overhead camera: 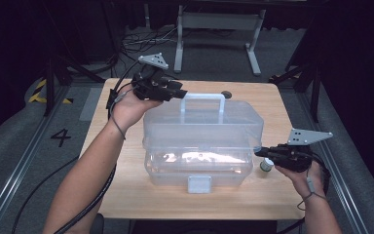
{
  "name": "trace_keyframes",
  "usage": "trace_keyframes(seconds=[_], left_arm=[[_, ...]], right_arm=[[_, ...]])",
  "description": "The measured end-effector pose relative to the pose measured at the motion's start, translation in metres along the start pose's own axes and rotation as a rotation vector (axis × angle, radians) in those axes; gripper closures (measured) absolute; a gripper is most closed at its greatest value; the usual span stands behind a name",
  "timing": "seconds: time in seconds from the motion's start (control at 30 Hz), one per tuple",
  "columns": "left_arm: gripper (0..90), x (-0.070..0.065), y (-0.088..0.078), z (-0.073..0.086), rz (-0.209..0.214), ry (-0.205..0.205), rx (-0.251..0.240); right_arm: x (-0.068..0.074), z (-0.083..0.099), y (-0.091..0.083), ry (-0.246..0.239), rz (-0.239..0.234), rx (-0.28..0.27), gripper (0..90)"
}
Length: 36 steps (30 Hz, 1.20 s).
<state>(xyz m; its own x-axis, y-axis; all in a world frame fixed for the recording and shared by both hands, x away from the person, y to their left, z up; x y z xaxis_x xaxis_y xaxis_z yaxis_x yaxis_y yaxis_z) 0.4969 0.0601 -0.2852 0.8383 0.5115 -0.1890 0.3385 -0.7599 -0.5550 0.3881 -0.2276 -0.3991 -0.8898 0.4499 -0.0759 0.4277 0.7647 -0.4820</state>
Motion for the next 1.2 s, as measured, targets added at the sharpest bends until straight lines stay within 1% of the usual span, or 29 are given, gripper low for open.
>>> trace_keyframes(seconds=[0.07,0.17,0.3,0.33,0.4,0.63,0.67,0.8,0.9,1.07,1.2], left_arm=[[68.5,0.000,-0.006,0.002,-0.004,-0.009,-0.003],[77.3,0.001,-0.014,0.005,-0.021,-0.006,-0.002],[86.8,0.000,-0.026,0.006,-0.042,-0.006,-0.030],[89.1,-0.001,-0.029,0.006,-0.044,-0.012,-0.039],[89.5,-0.002,-0.035,0.007,-0.048,-0.015,-0.050],[89.6,-0.008,-0.054,0.013,-0.065,-0.004,-0.075],[89.6,-0.008,-0.054,0.013,-0.065,-0.004,-0.075],[89.6,-0.007,-0.065,0.017,-0.080,-0.014,-0.080],[89.6,-0.009,-0.073,0.022,-0.080,-0.022,-0.092],[89.6,-0.011,-0.082,0.033,-0.092,-0.036,-0.095],[89.6,-0.014,-0.088,0.041,-0.091,-0.045,-0.100]], right_arm=[[-0.001,0.000,0.001,0.005,-0.002,-0.004,89.9],[-0.003,-0.001,0.001,0.007,-0.001,-0.006,89.9],[-0.004,-0.003,0.001,0.006,0.006,-0.012,89.9],[-0.004,-0.004,0.001,0.006,0.006,-0.013,89.9],[-0.005,-0.005,0.001,0.007,0.005,-0.021,89.9],[-0.009,-0.010,0.000,0.002,0.016,-0.035,89.9],[-0.010,-0.011,0.000,-0.002,0.018,-0.038,90.0],[-0.012,-0.013,0.000,-0.004,0.021,-0.044,90.0],[-0.014,-0.016,-0.001,-0.006,0.028,-0.049,90.0],[-0.019,-0.021,-0.001,-0.004,0.034,-0.067,90.0],[-0.022,-0.025,-0.001,-0.005,0.047,-0.077,90.0]])
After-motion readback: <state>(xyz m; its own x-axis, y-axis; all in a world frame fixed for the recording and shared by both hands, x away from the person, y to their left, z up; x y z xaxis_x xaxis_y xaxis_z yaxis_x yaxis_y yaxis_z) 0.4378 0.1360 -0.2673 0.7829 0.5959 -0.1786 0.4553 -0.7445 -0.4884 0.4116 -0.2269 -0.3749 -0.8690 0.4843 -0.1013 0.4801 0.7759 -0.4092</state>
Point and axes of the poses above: each handheld gripper's, and its own axes: y roughly forward along the jaws, z roughly out of its underside, x roughly to its left, the point moved 9 cm from there along y, roughly forward along the jaws, and after that the axes turned 10 degrees about -y, right-handed, at the moved point
